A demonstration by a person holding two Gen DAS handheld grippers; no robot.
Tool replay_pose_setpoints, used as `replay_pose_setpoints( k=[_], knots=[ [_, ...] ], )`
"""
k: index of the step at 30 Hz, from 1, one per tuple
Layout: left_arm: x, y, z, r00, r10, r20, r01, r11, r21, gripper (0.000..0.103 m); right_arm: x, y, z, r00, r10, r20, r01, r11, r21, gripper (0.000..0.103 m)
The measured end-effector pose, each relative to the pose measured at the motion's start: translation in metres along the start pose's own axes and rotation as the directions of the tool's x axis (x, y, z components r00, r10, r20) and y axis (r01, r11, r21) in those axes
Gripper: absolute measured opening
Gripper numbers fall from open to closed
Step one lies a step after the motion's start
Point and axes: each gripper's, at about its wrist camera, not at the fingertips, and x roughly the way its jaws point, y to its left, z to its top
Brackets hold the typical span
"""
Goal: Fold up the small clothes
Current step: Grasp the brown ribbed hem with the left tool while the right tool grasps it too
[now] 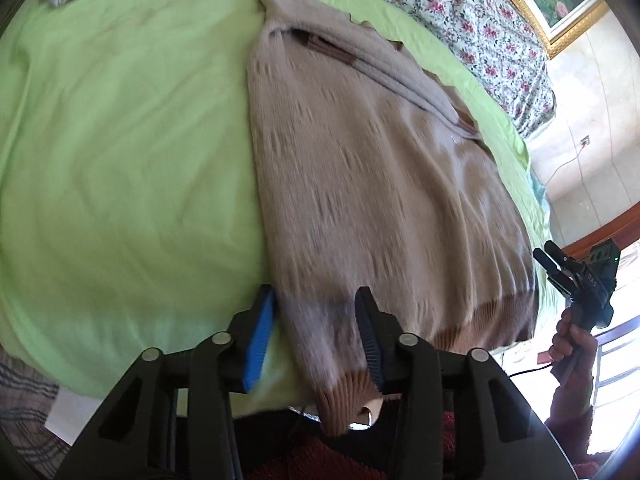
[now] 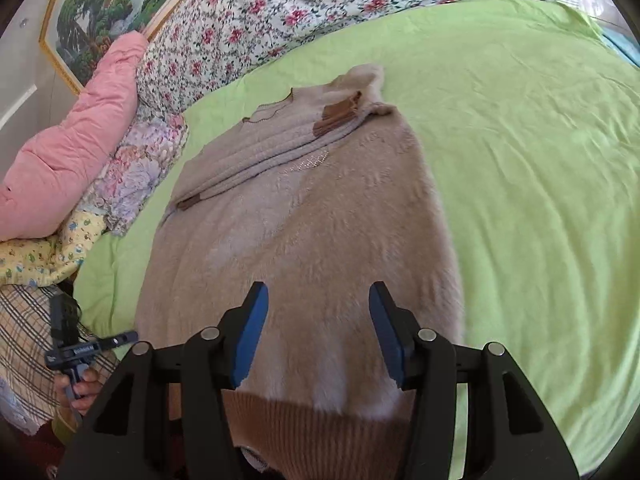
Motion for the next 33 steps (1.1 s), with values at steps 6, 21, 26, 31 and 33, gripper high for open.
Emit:
replay_pose_setpoints(
  k=[6, 21, 26, 31, 33],
  knots=[
    [0.002, 0.001, -0.019, 0.999, -0.035, -0.003, 0.035, 0.999, -0.008, 0.046, -0.026, -0.017, -0.016, 1.000, -0.004, 0.025, 0.003, 1.000, 0.028, 0.057],
    [0.018, -0.008, -0.028, 0.986, -0.159, -0.039, 0.160, 0.987, 0.005, 0.046, -0.025, -0.041, -0.048, 0.993, 0.097, -0.072, -0.093, 0.994, 0.055, 0.057],
    [0.019, -0.012, -0.032, 0.986, -0.162, -0.043, 0.163, 0.986, 0.020, 0.046, -0.012, -0.043, -0.048, 0.981, 0.179, -0.071, -0.173, 0.982, 0.081, 0.057],
    [0.023, -0.009, -0.033, 0.982, -0.180, -0.050, 0.180, 0.984, 0.001, 0.046, -0.013, -0.058, -0.045, 0.975, 0.206, -0.080, -0.197, 0.974, 0.108, 0.046],
    [0.023, -0.010, -0.032, 0.983, -0.178, -0.054, 0.178, 0.984, 0.007, 0.047, -0.009, -0.055, -0.045, 0.976, 0.196, -0.094, -0.185, 0.977, 0.108, 0.035]
  ],
)
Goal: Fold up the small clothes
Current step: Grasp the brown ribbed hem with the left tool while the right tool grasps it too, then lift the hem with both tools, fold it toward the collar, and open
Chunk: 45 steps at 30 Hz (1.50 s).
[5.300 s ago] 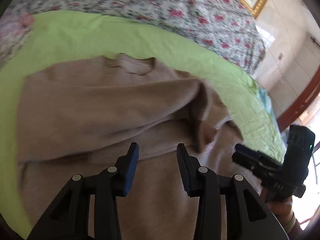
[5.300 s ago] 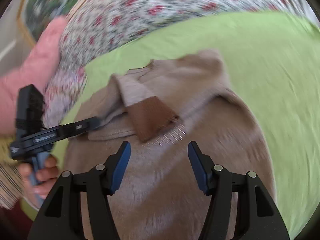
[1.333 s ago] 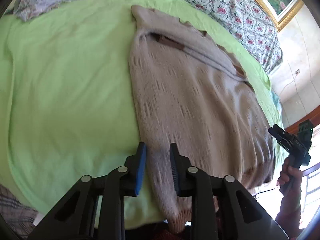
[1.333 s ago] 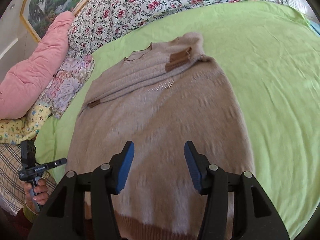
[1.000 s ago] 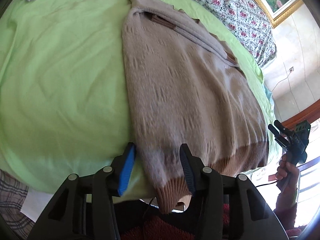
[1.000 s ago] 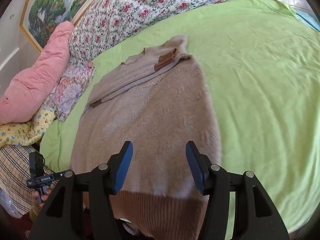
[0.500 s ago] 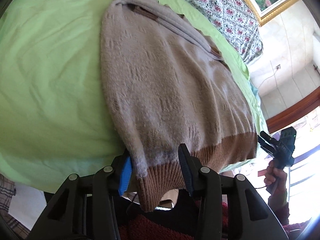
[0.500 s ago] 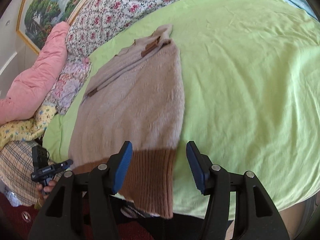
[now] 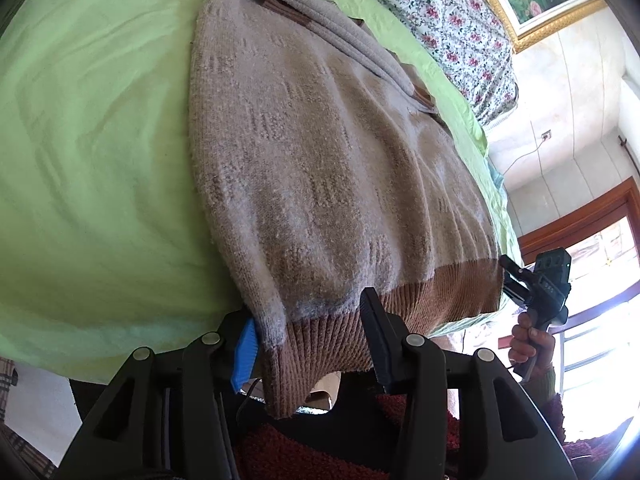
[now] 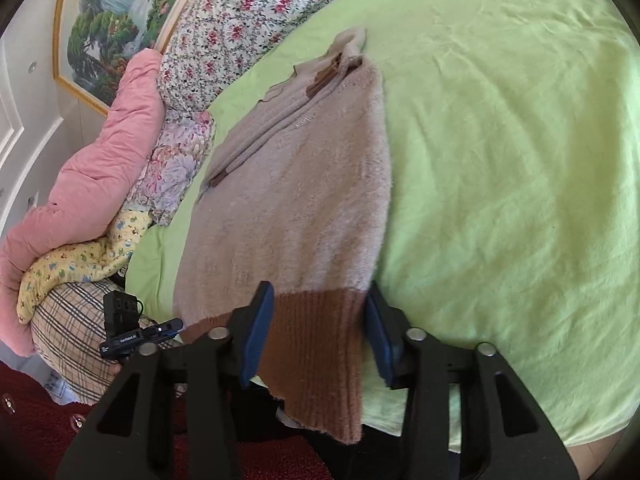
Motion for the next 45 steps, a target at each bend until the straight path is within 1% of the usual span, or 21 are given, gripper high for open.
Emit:
replay_pose_setpoints(
  k=[1, 2, 3, 4, 8, 11, 15, 16, 18, 21, 22, 23, 26, 28, 29, 31, 36, 38, 39, 43, 45],
  knots=[
    [0.000, -0.003, 0.000, 1.000, 0.008, -0.001, -0.008, 1.000, 0.019, 0.045, 0.002, 0.002, 0.000, 1.000, -0.008, -0.010, 0.008, 1.000, -0.010, 0.029],
    [-0.001, -0.003, 0.000, 1.000, 0.019, 0.001, -0.019, 0.999, 0.030, 0.030, 0.006, 0.005, -0.001, 0.999, -0.013, -0.029, 0.013, 1.000, -0.022, 0.011],
    [-0.002, -0.005, -0.001, 1.000, 0.030, -0.002, -0.030, 0.998, 0.048, 0.010, 0.007, 0.007, -0.003, 0.999, -0.018, -0.027, 0.017, 0.999, -0.028, 0.010],
    [-0.003, -0.004, -0.002, 1.000, 0.024, -0.007, -0.024, 0.998, 0.050, 0.011, 0.005, 0.008, -0.004, 1.000, -0.016, -0.014, 0.016, 0.999, -0.032, 0.010],
    [-0.016, -0.005, -0.005, 1.000, 0.002, 0.028, -0.004, 0.998, 0.070, 0.006, -0.011, -0.003, -0.009, 0.999, 0.016, 0.040, -0.017, 1.000, 0.011, 0.009],
    [-0.030, -0.008, -0.002, 0.998, -0.020, 0.060, 0.014, 0.996, 0.093, 0.005, -0.020, -0.007, -0.010, 0.994, 0.078, 0.082, -0.081, 0.996, 0.036, 0.009],
    [-0.052, -0.017, 0.015, 0.989, -0.061, 0.131, 0.047, 0.993, 0.107, 0.005, -0.031, 0.001, 0.001, 0.972, 0.174, 0.157, -0.182, 0.982, 0.040, 0.009],
    [-0.060, -0.021, 0.023, 0.984, -0.077, 0.162, 0.059, 0.992, 0.111, 0.005, -0.034, 0.005, 0.008, 0.963, 0.203, 0.179, -0.212, 0.977, 0.033, 0.009],
    [-0.070, -0.024, 0.033, 0.975, -0.095, 0.199, 0.072, 0.991, 0.117, 0.005, -0.038, 0.015, 0.021, 0.949, 0.236, 0.210, -0.243, 0.970, 0.006, 0.009],
    [-0.081, -0.031, 0.056, 0.960, -0.115, 0.255, 0.084, 0.988, 0.131, 0.005, -0.038, 0.030, 0.045, 0.933, 0.262, 0.246, -0.264, 0.964, -0.025, 0.008],
    [-0.084, -0.033, 0.067, 0.953, -0.117, 0.281, 0.081, 0.987, 0.137, 0.005, -0.036, 0.034, 0.057, 0.927, 0.272, 0.258, -0.272, 0.962, -0.035, 0.008],
    [-0.087, -0.034, 0.077, 0.946, -0.120, 0.302, 0.080, 0.987, 0.140, 0.005, -0.036, 0.035, 0.063, 0.924, 0.276, 0.264, -0.275, 0.961, -0.040, 0.009],
    [-0.092, -0.036, 0.107, 0.923, -0.122, 0.365, 0.074, 0.987, 0.142, 0.005, -0.024, 0.043, 0.096, 0.914, 0.279, 0.294, -0.277, 0.959, -0.050, 0.008],
    [-0.092, -0.036, 0.135, 0.904, -0.109, 0.413, 0.057, 0.989, 0.134, 0.005, -0.011, 0.047, 0.124, 0.909, 0.273, 0.314, -0.272, 0.961, -0.046, 0.008],
    [-0.091, -0.034, 0.144, 0.893, -0.104, 0.438, 0.052, 0.990, 0.130, 0.005, -0.008, 0.046, 0.131, 0.909, 0.271, 0.318, -0.272, 0.961, -0.043, 0.008],
    [-0.085, -0.034, 0.171, 0.884, -0.081, 0.461, 0.028, 0.992, 0.121, 0.005, 0.006, 0.047, 0.155, 0.911, 0.254, 0.325, -0.259, 0.966, -0.031, 0.009],
    [-0.063, -0.032, 0.235, 0.876, -0.015, 0.481, -0.043, 0.993, 0.109, 0.005, 0.048, 0.054, 0.218, 0.930, 0.192, 0.314, -0.200, 0.980, -0.009, 0.008],
    [-0.047, -0.027, 0.266, 0.877, 0.025, 0.479, -0.074, 0.994, 0.084, 0.005, 0.064, 0.055, 0.241, 0.938, 0.159, 0.307, -0.162, 0.987, -0.014, 0.008],
    [-0.042, -0.025, 0.273, 0.877, 0.039, 0.478, -0.084, 0.994, 0.074, 0.005, 0.077, 0.055, 0.257, 0.945, 0.131, 0.301, -0.132, 0.991, -0.016, 0.008],
    [-0.011, -0.010, 0.319, 0.879, 0.104, 0.465, -0.135, 0.990, 0.033, 0.005, 0.114, 0.040, 0.294, 0.956, 0.067, 0.286, -0.076, 0.997, 0.019, 0.008],
    [0.001, -0.003, 0.335, 0.882, 0.118, 0.456, -0.140, 0.990, 0.015, 0.005, 0.136, 0.031, 0.311, 0.961, 0.026, 0.274, -0.038, 0.999, 0.036, 0.008]
  ],
)
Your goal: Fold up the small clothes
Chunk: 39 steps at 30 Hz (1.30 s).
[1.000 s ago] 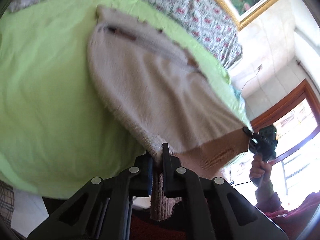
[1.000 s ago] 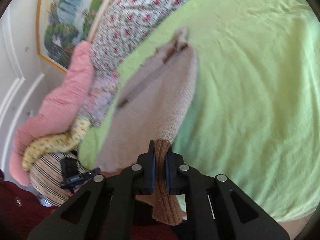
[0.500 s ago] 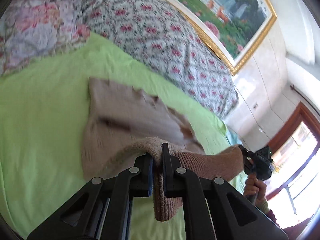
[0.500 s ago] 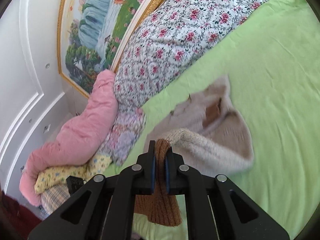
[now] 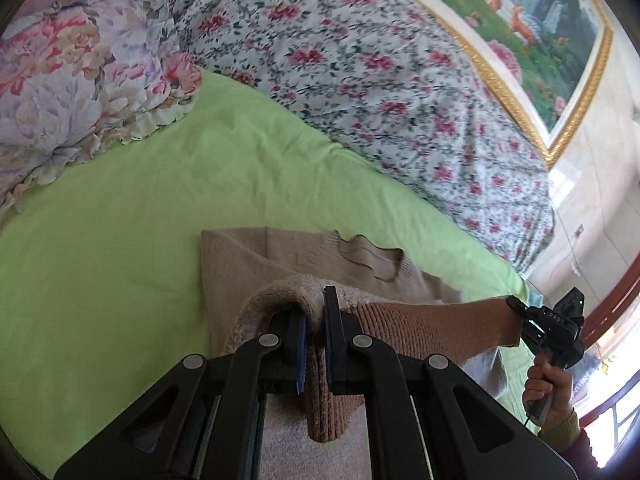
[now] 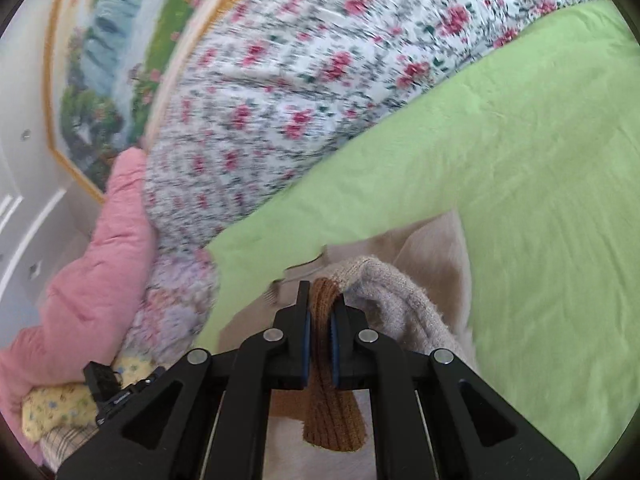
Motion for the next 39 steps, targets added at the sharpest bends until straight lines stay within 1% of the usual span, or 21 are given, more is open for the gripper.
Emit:
replay_pose_setpoints(
  k=[5, 8, 11, 13, 14, 16, 17, 18, 20, 21, 22, 24, 27, 29, 30, 31, 33, 34, 36, 37, 39],
  knots=[
    [0.058, 0.017, 0.014, 0.997, 0.059, -0.041, -0.060, 0.998, -0.015, 0.005, 0.044, -0.019, 0.010, 0.997, -0.068, -0.031, 0.068, 0.998, -0.003, 0.008],
    [0.082, 0.029, 0.009, 0.994, 0.086, -0.073, -0.088, 0.996, -0.033, 0.005, 0.067, -0.038, 0.007, 0.991, -0.116, -0.066, 0.117, 0.993, 0.012, 0.008],
    [0.100, 0.041, 0.001, 0.990, 0.091, -0.112, -0.096, 0.994, -0.046, 0.006, 0.080, -0.053, 0.002, 0.989, -0.116, -0.093, 0.120, 0.992, 0.036, 0.011],
    [0.099, 0.045, -0.003, 0.990, 0.060, -0.130, -0.068, 0.996, -0.058, 0.006, 0.078, -0.056, 0.001, 0.991, -0.097, -0.096, 0.103, 0.993, 0.051, 0.014],
    [0.095, 0.044, -0.005, 0.990, 0.046, -0.133, -0.054, 0.997, -0.060, 0.007, 0.076, -0.055, 0.001, 0.991, -0.089, -0.096, 0.094, 0.994, 0.057, 0.018],
    [0.079, 0.038, -0.013, 0.990, 0.017, -0.138, -0.024, 0.999, -0.047, 0.010, 0.059, -0.051, -0.001, 0.993, -0.080, -0.081, 0.084, 0.995, 0.053, 0.033],
    [0.071, 0.033, -0.017, 0.990, 0.006, -0.138, -0.011, 0.999, -0.035, 0.013, 0.051, -0.047, -0.003, 0.995, -0.083, -0.063, 0.086, 0.995, 0.041, 0.043],
    [0.062, 0.026, -0.023, 0.990, -0.005, -0.139, 0.003, 1.000, -0.015, 0.014, 0.037, -0.041, -0.007, 0.996, -0.088, -0.032, 0.089, 0.996, 0.014, 0.045],
    [0.044, 0.005, -0.040, 0.987, -0.055, -0.151, 0.061, 0.998, 0.034, 0.020, 0.020, -0.026, -0.016, 0.997, -0.079, -0.016, 0.078, 0.996, -0.047, 0.045],
    [0.040, -0.008, -0.049, 0.982, -0.085, -0.168, 0.097, 0.993, 0.065, 0.025, 0.013, -0.012, -0.028, 0.998, -0.048, -0.037, 0.043, 0.993, -0.113, 0.045],
    [0.039, -0.024, -0.060, 0.976, -0.096, -0.195, 0.119, 0.987, 0.109, 0.026, 0.013, -0.003, -0.035, 0.998, -0.030, -0.060, 0.021, 0.988, -0.152, 0.045],
    [0.046, -0.048, -0.073, 0.965, -0.097, -0.244, 0.142, 0.974, 0.175, 0.026, 0.023, 0.025, -0.060, 0.984, -0.004, -0.180, -0.047, 0.960, -0.277, 0.045],
    [0.073, -0.069, -0.084, 0.949, -0.072, -0.306, 0.145, 0.964, 0.224, 0.026, 0.053, 0.053, -0.089, 0.936, -0.041, -0.350, -0.109, 0.911, -0.399, 0.045],
    [0.092, -0.073, -0.084, 0.942, -0.017, -0.335, 0.107, 0.962, 0.251, 0.024, 0.070, 0.061, -0.097, 0.912, -0.092, -0.399, -0.109, 0.885, -0.453, 0.045],
    [0.100, -0.072, -0.079, 0.941, 0.002, -0.337, 0.090, 0.962, 0.258, 0.024, 0.082, 0.064, -0.098, 0.898, -0.139, -0.418, -0.094, 0.867, -0.489, 0.045],
    [0.107, -0.068, -0.071, 0.940, 0.002, -0.340, 0.089, 0.964, 0.252, 0.024, 0.087, 0.064, -0.097, 0.893, -0.161, -0.419, -0.083, 0.859, -0.506, 0.045],
    [0.111, -0.060, -0.056, 0.947, 0.010, -0.320, 0.071, 0.968, 0.242, 0.024, 0.099, 0.061, -0.082, 0.903, -0.233, -0.361, -0.003, 0.837, -0.548, 0.045],
    [0.115, -0.055, -0.045, 0.953, 0.027, -0.300, 0.049, 0.969, 0.243, 0.024, 0.106, 0.055, -0.069, 0.906, -0.269, -0.326, 0.053, 0.838, -0.543, 0.045],
    [0.125, -0.042, -0.023, 0.961, 0.104, -0.256, -0.043, 0.971, 0.235, 0.024, 0.114, 0.041, -0.047, 0.908, -0.317, -0.274, 0.146, 0.851, -0.504, 0.045],
    [0.132, -0.030, -0.010, 0.960, 0.146, -0.238, -0.097, 0.973, 0.208, 0.024, 0.117, 0.032, -0.034, 0.905, -0.356, -0.232, 0.213, 0.852, -0.478, 0.045],
    [0.138, -0.009, 0.010, 0.962, 0.166, -0.217, -0.136, 0.980, 0.145, 0.024, 0.118, 0.017, -0.017, 0.893, -0.421, -0.159, 0.321, 0.843, -0.432, 0.045]
  ],
)
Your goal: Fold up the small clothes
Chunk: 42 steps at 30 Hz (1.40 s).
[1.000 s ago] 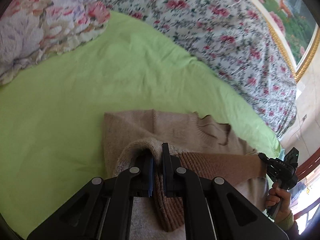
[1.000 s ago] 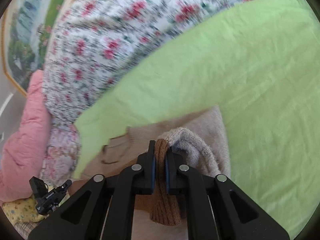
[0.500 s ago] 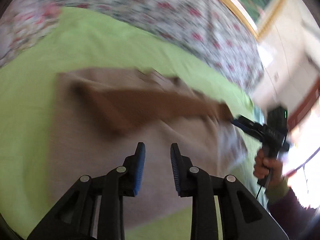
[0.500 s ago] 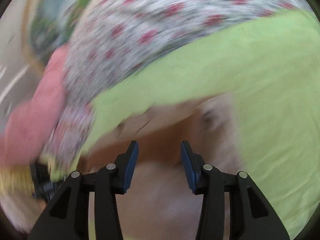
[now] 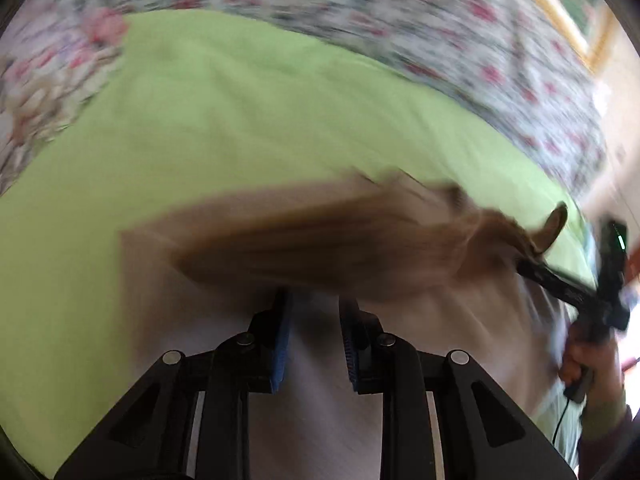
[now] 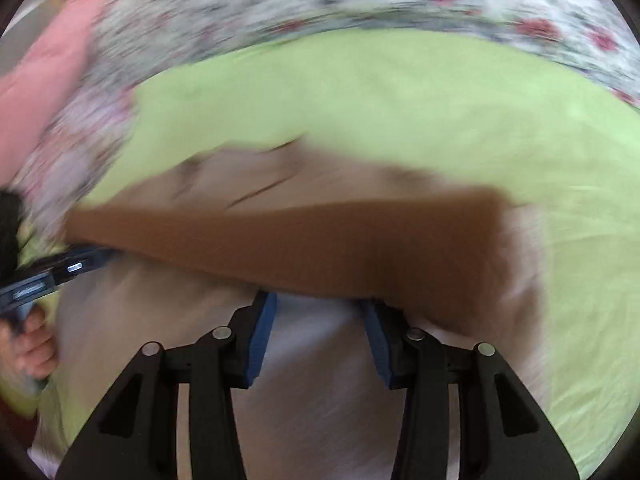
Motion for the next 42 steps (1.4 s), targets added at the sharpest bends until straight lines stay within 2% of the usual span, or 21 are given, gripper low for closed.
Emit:
replay_pose_setpoints(
  k=[4, 9, 15, 16, 20, 28, 30, 32, 37, 39, 41, 42],
  knots=[
    [0.001, 0.039, 0.016, 1.000, 0.002, 0.029, 0.002, 0.991, -0.137, 0.024, -0.010, -0.039, 0.007, 0.994, 0.020, 0.103, -0.039, 0.980, 0.193, 0.045],
    [-0.019, 0.062, 0.010, 0.996, -0.001, 0.085, 0.020, 0.974, -0.225, 0.024, -0.032, -0.050, -0.013, 0.990, 0.029, 0.139, -0.060, 0.972, 0.227, 0.045],
    [-0.052, 0.055, -0.026, 0.996, 0.014, 0.083, 0.005, 0.974, -0.227, 0.024, -0.065, -0.047, -0.044, 0.988, 0.067, 0.137, -0.100, 0.963, 0.251, 0.045],
    [-0.060, 0.053, -0.037, 0.997, 0.008, 0.081, 0.011, 0.974, -0.227, 0.025, -0.065, -0.035, -0.046, 0.988, 0.071, 0.136, -0.104, 0.962, 0.252, 0.046],
    [-0.080, 0.045, -0.071, 0.997, -0.006, 0.074, 0.023, 0.972, -0.234, 0.025, -0.080, -0.025, -0.063, 0.986, 0.091, 0.138, -0.124, 0.958, 0.260, 0.050],
    [-0.115, 0.029, -0.128, 0.995, -0.081, 0.066, 0.096, 0.956, -0.278, 0.026, -0.109, -0.008, -0.105, 0.983, 0.131, 0.132, -0.162, 0.951, 0.263, 0.052],
    [-0.122, 0.025, -0.139, 0.994, -0.090, 0.062, 0.104, 0.954, -0.280, 0.034, -0.114, -0.004, -0.115, 0.982, 0.143, 0.127, -0.173, 0.949, 0.264, 0.057],
    [-0.128, 0.020, -0.151, 0.993, -0.102, 0.054, 0.113, 0.953, -0.280, 0.040, -0.118, 0.003, -0.127, 0.980, 0.162, 0.119, -0.188, 0.948, 0.258, 0.057],
    [-0.135, 0.009, -0.172, 0.992, -0.127, 0.027, 0.129, 0.955, -0.266, 0.044, -0.127, 0.017, -0.151, 0.977, 0.186, 0.100, -0.205, 0.946, 0.250, 0.057],
    [-0.137, 0.006, -0.180, 0.989, -0.145, 0.026, 0.147, 0.950, -0.277, 0.060, -0.131, 0.022, -0.160, 0.975, 0.196, 0.100, -0.216, 0.944, 0.251, 0.058],
    [-0.141, 0.005, -0.191, 0.987, -0.153, 0.042, 0.158, 0.940, -0.301, 0.067, -0.135, 0.027, -0.169, 0.973, 0.207, 0.100, -0.226, 0.941, 0.250, 0.059],
    [-0.142, 0.005, -0.193, 0.987, -0.155, 0.046, 0.162, 0.938, -0.308, 0.067, -0.137, 0.029, -0.172, 0.972, 0.212, 0.098, -0.230, 0.941, 0.250, 0.062]
  ],
)
